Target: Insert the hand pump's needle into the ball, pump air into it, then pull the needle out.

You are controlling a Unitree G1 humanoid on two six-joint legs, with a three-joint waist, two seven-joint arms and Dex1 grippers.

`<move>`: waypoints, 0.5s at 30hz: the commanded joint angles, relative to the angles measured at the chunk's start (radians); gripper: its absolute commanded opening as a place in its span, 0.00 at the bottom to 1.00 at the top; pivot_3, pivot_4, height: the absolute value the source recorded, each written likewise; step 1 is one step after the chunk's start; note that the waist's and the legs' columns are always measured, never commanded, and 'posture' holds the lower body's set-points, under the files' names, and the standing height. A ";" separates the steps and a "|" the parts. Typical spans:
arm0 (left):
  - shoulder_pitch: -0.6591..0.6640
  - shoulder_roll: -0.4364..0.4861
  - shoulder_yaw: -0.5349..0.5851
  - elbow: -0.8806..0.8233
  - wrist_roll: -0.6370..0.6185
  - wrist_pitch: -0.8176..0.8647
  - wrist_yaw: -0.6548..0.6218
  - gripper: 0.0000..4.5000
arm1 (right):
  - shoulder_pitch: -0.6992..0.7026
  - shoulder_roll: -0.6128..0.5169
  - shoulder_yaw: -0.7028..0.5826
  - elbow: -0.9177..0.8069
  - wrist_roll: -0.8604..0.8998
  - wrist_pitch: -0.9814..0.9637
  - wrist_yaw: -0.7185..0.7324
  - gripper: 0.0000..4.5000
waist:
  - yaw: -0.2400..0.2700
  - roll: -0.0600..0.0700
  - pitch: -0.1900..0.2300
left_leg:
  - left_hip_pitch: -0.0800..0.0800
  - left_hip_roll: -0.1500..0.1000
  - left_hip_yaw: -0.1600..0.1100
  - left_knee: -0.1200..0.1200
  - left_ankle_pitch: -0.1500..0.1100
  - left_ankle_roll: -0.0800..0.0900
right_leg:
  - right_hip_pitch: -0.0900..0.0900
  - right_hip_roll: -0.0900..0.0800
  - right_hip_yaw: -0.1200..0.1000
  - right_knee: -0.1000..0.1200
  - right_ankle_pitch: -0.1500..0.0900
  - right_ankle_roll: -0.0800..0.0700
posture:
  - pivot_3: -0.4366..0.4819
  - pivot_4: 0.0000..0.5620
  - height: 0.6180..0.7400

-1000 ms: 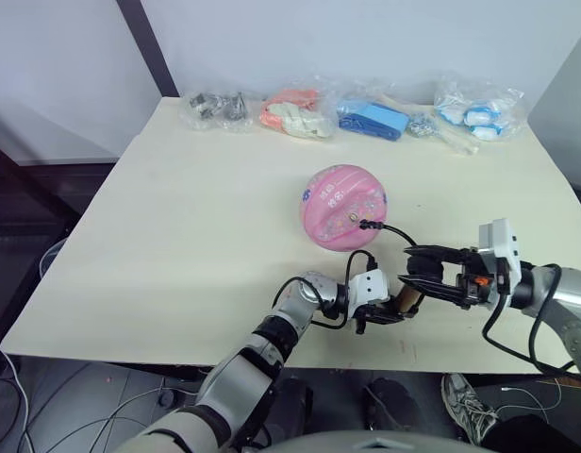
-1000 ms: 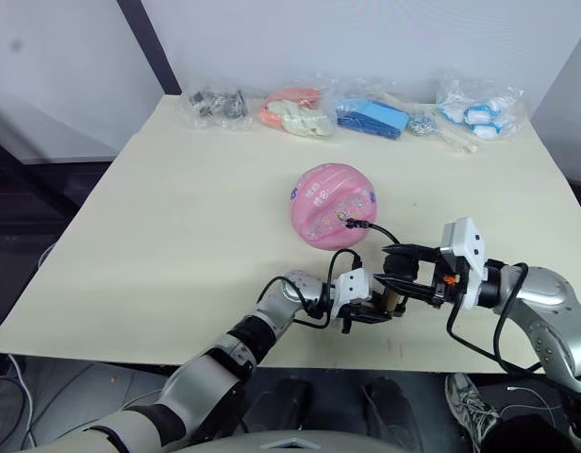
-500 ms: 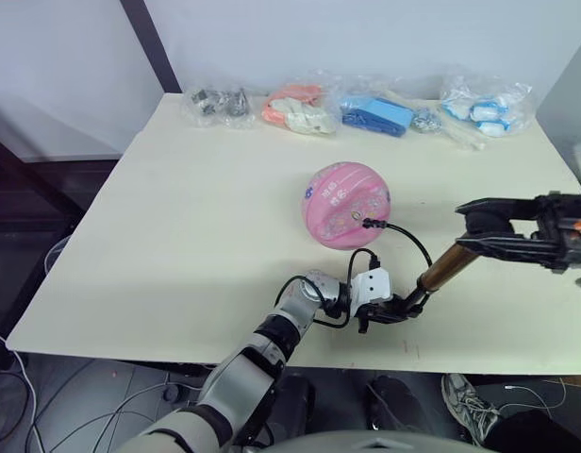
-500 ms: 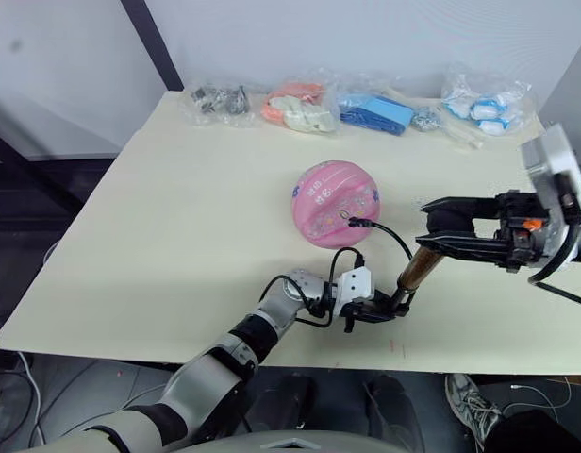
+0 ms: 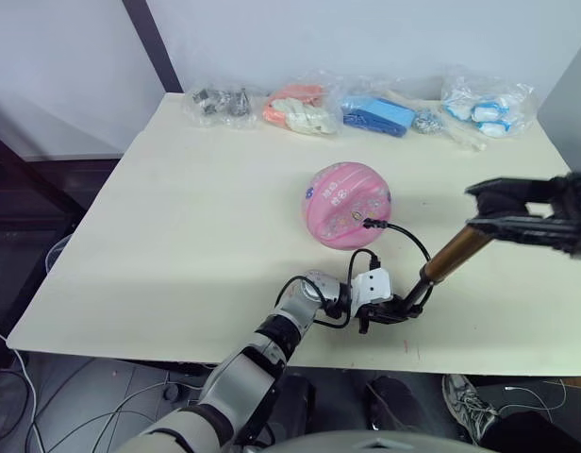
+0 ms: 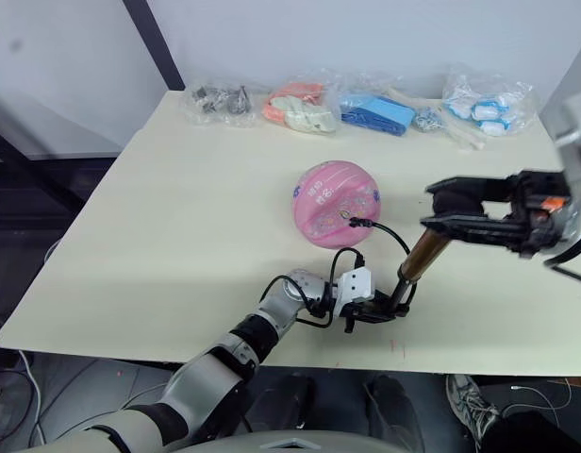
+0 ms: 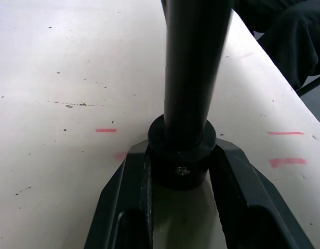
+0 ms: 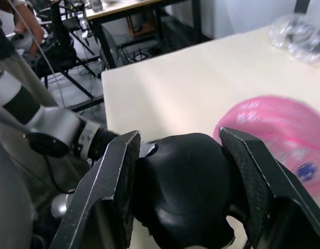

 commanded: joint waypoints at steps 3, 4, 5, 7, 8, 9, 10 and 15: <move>0.022 0.018 -0.016 0.050 0.035 0.026 0.006 0.23 | 0.115 0.080 0.137 -0.059 -0.154 -0.077 0.003 0.43 | -0.001 -0.002 -0.001 | 0.001 0.000 0.000 0.000 0.000 0.000 | 0.001 0.000 0.000 0.000 0.000 0.000 | 0.48 0.27 0.97; 0.021 0.020 -0.015 0.050 0.035 0.026 0.006 0.23 | 0.126 0.092 0.160 -0.057 -0.188 -0.100 0.004 0.43 | -0.001 -0.002 -0.002 | 0.001 0.000 0.000 0.000 0.000 0.000 | 0.001 0.000 0.000 0.000 0.000 0.000 | 0.48 0.27 0.97; 0.020 0.021 -0.015 0.050 0.036 0.025 0.005 0.23 | 0.137 0.105 0.190 -0.053 -0.232 -0.131 0.008 0.43 | -0.002 -0.002 -0.002 | 0.001 0.000 0.000 0.000 0.000 0.000 | 0.001 0.000 0.000 0.000 0.000 0.000 | 0.48 0.27 0.97; 0.020 0.022 -0.015 0.050 0.036 0.026 0.005 0.23 | 0.148 0.134 0.232 -0.043 -0.284 -0.164 -0.004 0.43 | -0.002 -0.003 -0.002 | 0.002 0.000 0.000 0.000 0.000 0.000 | 0.002 0.001 0.000 0.000 0.000 0.000 | 0.48 0.27 0.97; 0.019 0.022 -0.014 0.050 0.036 0.026 0.005 0.23 | 0.152 0.150 0.257 -0.035 -0.316 -0.185 -0.011 0.43 | -0.002 -0.003 -0.002 | 0.002 0.000 0.000 0.000 0.000 0.000 | 0.002 0.001 0.000 0.000 0.000 0.000 | 0.48 0.27 0.97; 0.018 0.022 -0.014 0.050 0.036 0.026 0.005 0.23 | 0.158 0.162 0.284 -0.028 -0.354 -0.213 -0.008 0.43 | -0.003 -0.003 -0.002 | 0.002 0.000 0.000 0.000 0.000 0.000 | 0.002 0.001 0.000 0.000 0.000 0.000 | 0.48 0.27 0.97; 0.017 0.023 -0.014 0.052 0.036 0.026 0.005 0.23 | 0.161 0.170 0.304 -0.021 -0.385 -0.235 -0.003 0.43 | -0.003 -0.003 -0.002 | 0.002 0.000 0.000 0.000 0.000 0.000 | 0.002 0.001 0.000 0.000 0.000 0.000 | 0.48 0.27 0.97; 0.014 0.023 -0.014 0.052 0.036 0.026 0.004 0.23 | 0.209 0.260 0.400 0.046 -0.522 -0.344 -0.019 0.43 | -0.003 -0.006 -0.004 | 0.003 0.000 -0.001 0.000 0.000 0.000 | 0.002 0.001 0.000 0.000 0.000 0.000 | 0.48 0.27 0.97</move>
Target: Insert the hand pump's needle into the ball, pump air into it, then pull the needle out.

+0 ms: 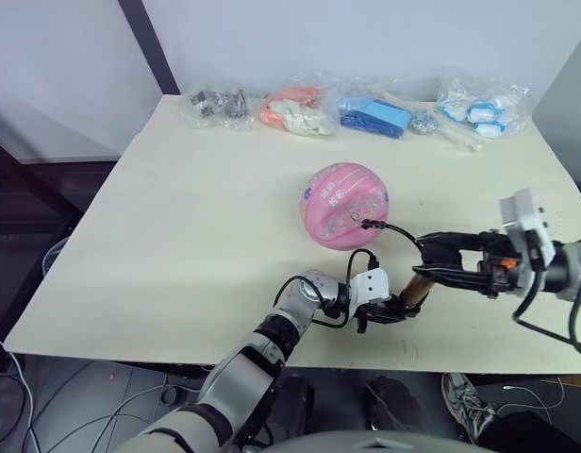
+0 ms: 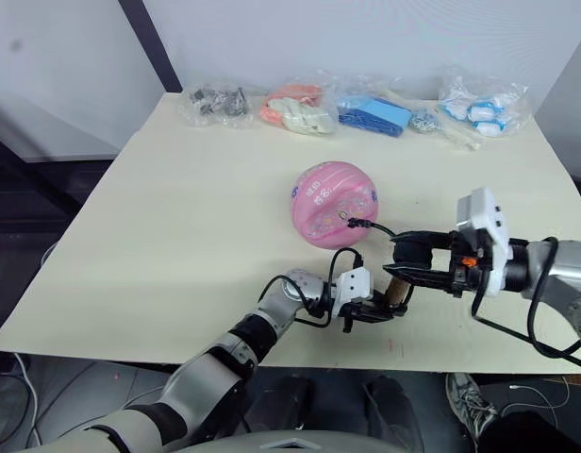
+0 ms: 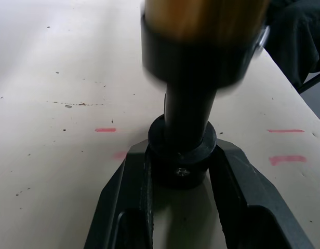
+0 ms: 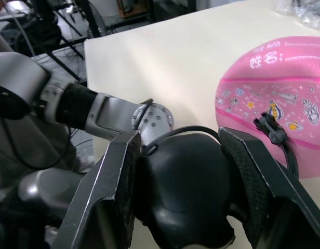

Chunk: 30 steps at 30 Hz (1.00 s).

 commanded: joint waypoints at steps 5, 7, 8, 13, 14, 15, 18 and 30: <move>0.017 0.017 -0.014 0.047 0.034 0.026 0.006 0.23 | 0.063 0.065 0.121 0.079 -0.186 -0.099 -0.018 0.43 | -0.002 0.000 -0.001 | 0.001 0.000 0.001 0.000 0.000 0.000 | 0.000 0.000 0.001 0.000 0.000 0.000 | 0.48 0.27 0.97; 0.019 0.019 -0.016 0.045 0.035 0.025 0.004 0.23 | 0.060 0.055 0.109 0.068 -0.181 -0.097 -0.010 0.43 | -0.002 0.000 -0.002 | 0.002 0.000 0.000 0.000 0.000 0.000 | 0.002 0.000 0.001 0.000 0.000 0.000 | 0.48 0.27 0.97; 0.021 0.020 -0.017 0.044 0.036 0.024 0.003 0.23 | 0.056 0.043 0.087 0.054 -0.150 -0.075 -0.004 0.43 | -0.002 0.000 -0.002 | 0.002 0.000 0.000 0.000 0.000 0.000 | 0.002 0.000 0.001 0.000 0.000 0.000 | 0.48 0.27 0.97; 0.020 0.021 -0.019 0.048 0.039 0.020 0.006 0.23 | 0.013 -0.035 -0.046 0.000 -0.001 0.031 0.022 0.43 | 0.000 0.000 -0.001 | 0.001 0.000 0.000 0.000 0.000 0.000 | 0.001 0.000 0.000 0.000 0.000 0.000 | 0.48 0.27 0.97; 0.020 0.021 -0.019 0.047 0.039 0.019 0.006 0.23 | 0.002 -0.052 -0.077 -0.008 0.038 0.055 0.026 0.43 | 0.000 0.000 -0.001 | 0.001 0.000 0.000 0.000 0.000 0.000 | 0.001 0.000 0.000 0.000 0.000 0.000 | 0.48 0.27 0.97; 0.021 0.021 -0.019 0.047 0.039 0.019 0.006 0.23 | -0.007 -0.065 -0.106 -0.014 0.074 0.076 0.030 0.43 | 0.001 0.001 0.000 | 0.000 0.000 0.000 0.000 0.000 0.000 | 0.001 0.000 0.000 0.000 0.000 0.000 | 0.48 0.27 0.97; 0.026 0.024 -0.021 0.045 0.040 0.017 0.004 0.23 | -0.051 -0.114 -0.196 -0.027 0.191 0.142 0.039 0.43 | 0.001 0.003 0.001 | -0.002 0.000 0.000 0.000 0.000 0.000 | -0.001 -0.001 0.000 0.000 0.000 0.000 | 0.48 0.27 0.97; 0.012 0.018 -0.020 0.064 0.042 0.012 0.006 0.23 | -0.255 -0.297 -0.401 0.062 0.457 0.315 0.035 0.43 | 0.001 0.005 0.004 | -0.004 0.000 0.001 0.000 0.000 0.000 | -0.003 -0.001 0.000 0.000 0.000 0.000 | 0.48 0.27 0.97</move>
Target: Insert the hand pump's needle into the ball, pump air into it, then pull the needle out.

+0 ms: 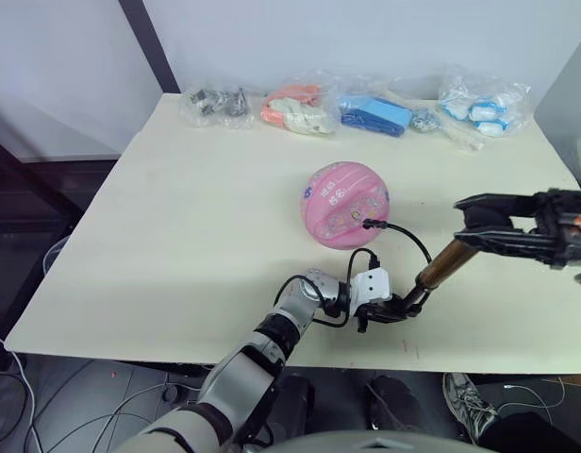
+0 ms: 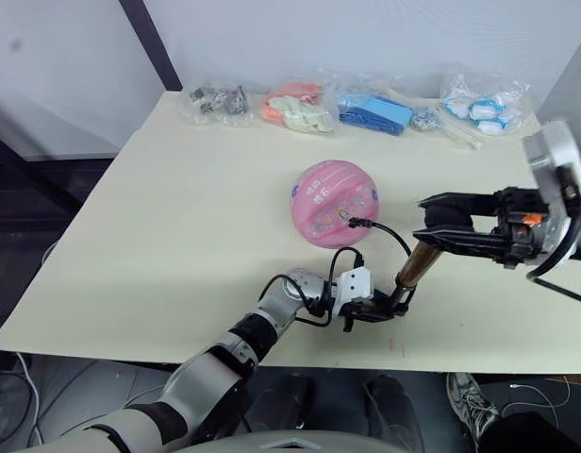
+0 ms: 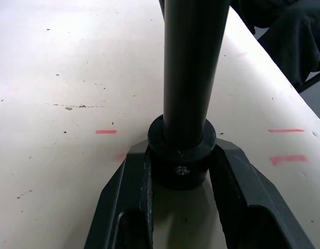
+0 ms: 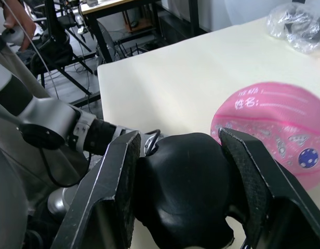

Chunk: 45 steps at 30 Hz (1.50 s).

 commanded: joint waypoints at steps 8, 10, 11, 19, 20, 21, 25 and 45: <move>0.021 0.021 -0.017 0.062 0.041 0.024 0.010 0.23 | -0.101 -0.075 -0.094 0.044 0.051 0.027 0.031 0.43 | 0.000 0.000 0.000 | 0.000 0.000 0.000 0.000 0.000 0.000 | 0.000 0.000 0.000 0.000 0.000 0.000 | 0.48 0.27 0.97; 0.023 0.022 -0.017 0.061 0.041 0.025 0.011 0.23 | -0.108 -0.084 -0.086 0.056 0.042 0.032 0.041 0.43 | 0.000 0.001 0.000 | 0.000 0.000 0.000 0.000 0.000 0.000 | -0.001 0.000 0.000 0.000 0.000 0.000 | 0.48 0.27 0.97; 0.023 0.022 -0.018 0.061 0.042 0.026 0.011 0.23 | -0.101 -0.086 -0.081 0.056 0.033 0.033 0.052 0.43 | 0.000 0.001 0.001 | 0.000 0.000 0.000 0.000 0.000 0.000 | -0.001 0.000 0.000 0.000 0.000 0.000 | 0.48 0.27 0.97; 0.022 0.021 -0.018 0.058 0.041 0.028 0.011 0.23 | 0.024 -0.020 0.015 -0.013 -0.076 -0.004 0.060 0.43 | 0.000 0.000 0.000 | 0.000 0.000 0.000 0.000 0.000 0.000 | 0.000 0.000 0.000 0.000 0.000 0.000 | 0.48 0.27 0.97; 0.022 0.021 -0.018 0.058 0.041 0.028 0.011 0.23 | 0.045 -0.005 0.032 -0.023 -0.093 -0.018 0.059 0.43 | 0.000 0.000 0.000 | 0.000 0.000 0.000 0.000 0.000 0.000 | 0.000 0.000 0.000 0.000 0.000 0.000 | 0.48 0.27 0.97; 0.021 0.021 -0.018 0.058 0.041 0.028 0.011 0.23 | 0.064 0.010 0.051 -0.032 -0.117 -0.033 0.054 0.43 | 0.000 -0.001 -0.001 | 0.001 0.000 0.000 0.000 0.000 0.000 | 0.000 0.000 0.000 0.000 0.000 0.000 | 0.48 0.27 0.97; 0.019 0.022 -0.018 0.057 0.042 0.029 0.008 0.23 | 0.154 0.089 0.143 -0.055 -0.227 -0.116 0.038 0.43 | -0.001 -0.002 -0.001 | 0.002 0.000 0.001 0.000 0.000 0.000 | 0.001 0.000 0.000 0.000 0.000 0.000 | 0.48 0.27 0.97; 0.010 0.027 -0.011 0.060 0.045 0.028 0.005 0.23 | 0.269 0.284 0.452 0.043 -0.608 -0.418 0.016 0.43 | -0.004 -0.013 -0.012 | 0.006 0.001 -0.001 -0.001 0.000 0.000 | 0.005 0.002 0.000 0.000 -0.001 0.001 | 0.48 0.27 0.97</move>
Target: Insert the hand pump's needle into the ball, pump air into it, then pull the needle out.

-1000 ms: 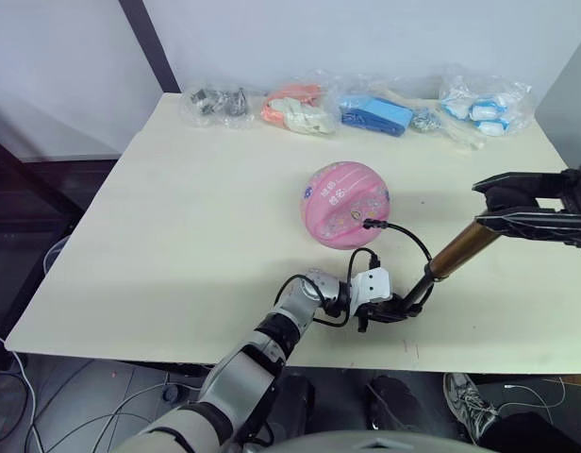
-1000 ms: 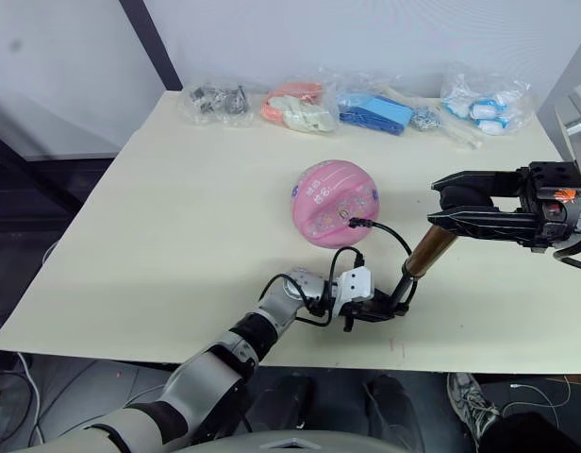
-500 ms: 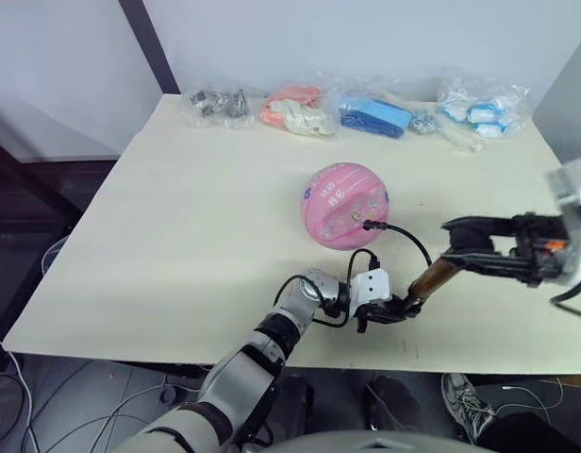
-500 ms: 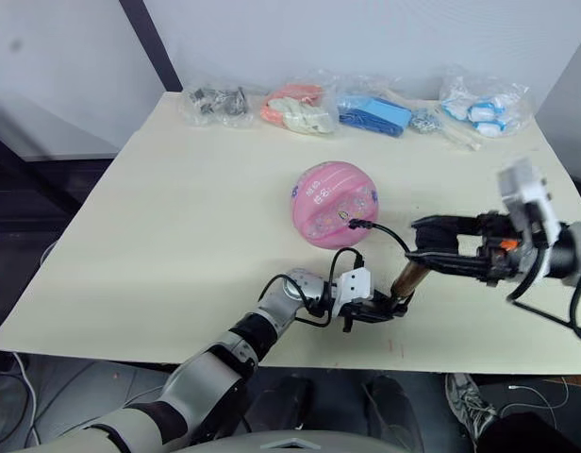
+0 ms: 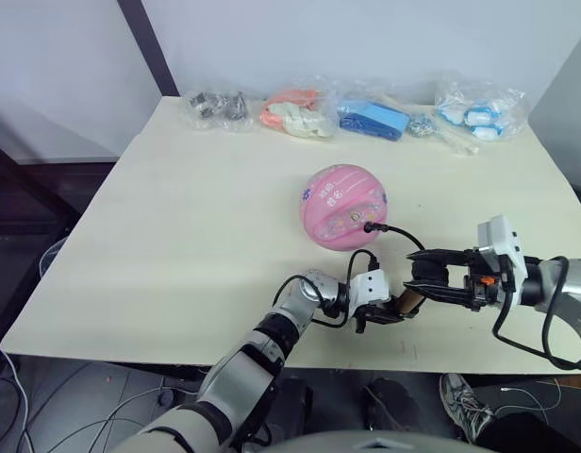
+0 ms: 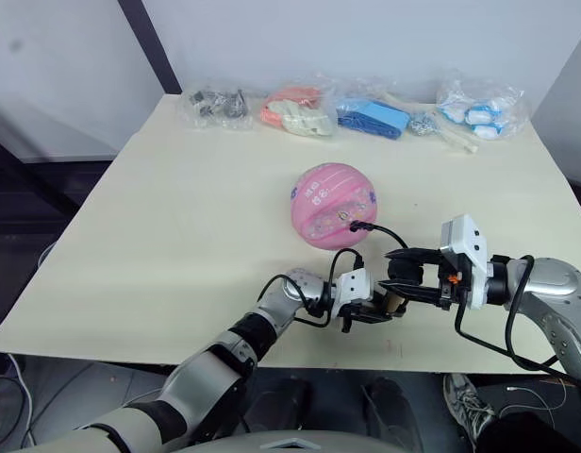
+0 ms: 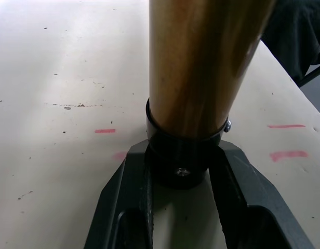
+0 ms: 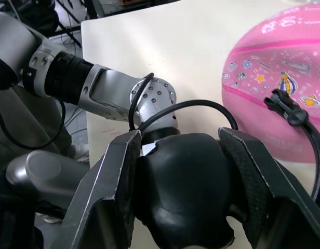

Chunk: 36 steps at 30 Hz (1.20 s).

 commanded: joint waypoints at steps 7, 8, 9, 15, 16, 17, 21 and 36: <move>0.017 0.016 -0.003 0.045 0.022 0.035 0.003 0.23 | -0.032 -0.139 -0.156 -0.036 0.113 0.136 0.063 0.43 | 0.003 0.003 0.002 | -0.002 -0.001 0.000 0.000 0.000 0.000 | -0.001 -0.001 0.000 0.000 0.000 -0.001 | 0.48 0.27 0.97; 0.018 0.016 -0.004 0.045 0.023 0.034 0.003 0.23 | -0.038 -0.162 -0.188 -0.044 0.144 0.161 0.068 0.43 | 0.004 0.006 0.005 | -0.003 -0.001 -0.001 0.000 0.000 0.000 | -0.001 -0.001 0.000 0.000 0.000 -0.001 | 0.48 0.27 0.97; 0.020 0.017 -0.004 0.045 0.024 0.033 0.003 0.23 | -0.043 -0.183 -0.217 -0.051 0.171 0.185 0.074 0.43 | 0.004 0.007 0.005 | -0.004 -0.001 -0.001 0.000 0.000 0.000 | -0.003 -0.001 0.000 0.000 0.000 -0.001 | 0.48 0.27 0.97; 0.022 0.019 -0.008 0.044 0.025 0.032 0.003 0.23 | -0.089 -0.303 -0.363 -0.039 0.289 0.299 0.120 0.43 | 0.005 0.010 0.009 | -0.006 -0.002 -0.001 0.000 0.000 0.000 | -0.004 -0.002 -0.001 0.000 0.000 -0.001 | 0.48 0.27 0.97; 0.022 0.018 -0.008 0.044 0.025 0.032 0.004 0.23 | -0.104 -0.321 -0.381 -0.032 0.304 0.313 0.126 0.43 | 0.005 0.012 0.010 | -0.006 -0.002 0.000 0.000 0.000 0.000 | -0.004 -0.002 -0.001 0.000 0.000 -0.001 | 0.48 0.27 0.97; 0.023 0.018 -0.008 0.044 0.025 0.032 0.005 0.23 | -0.124 -0.340 -0.399 -0.022 0.323 0.331 0.130 0.43 | 0.005 0.012 0.010 | -0.006 -0.002 0.000 0.001 0.000 0.000 | -0.004 -0.002 0.000 0.000 0.000 -0.001 | 0.48 0.27 0.97; 0.020 0.018 -0.008 0.048 0.024 0.030 0.005 0.23 | -0.224 -0.391 -0.432 0.011 0.403 0.401 0.113 0.43 | 0.005 0.014 0.012 | -0.006 -0.002 0.001 0.001 0.000 0.000 | -0.005 -0.002 0.000 0.000 0.000 -0.001 | 0.48 0.27 0.97; 0.014 0.011 -0.009 0.062 0.025 0.024 0.011 0.23 | -0.353 -0.406 -0.406 0.043 0.486 0.504 0.073 0.43 | 0.005 0.015 0.015 | -0.007 -0.001 0.001 0.001 0.000 0.000 | -0.006 -0.002 0.001 0.000 0.000 -0.001 | 0.48 0.27 0.97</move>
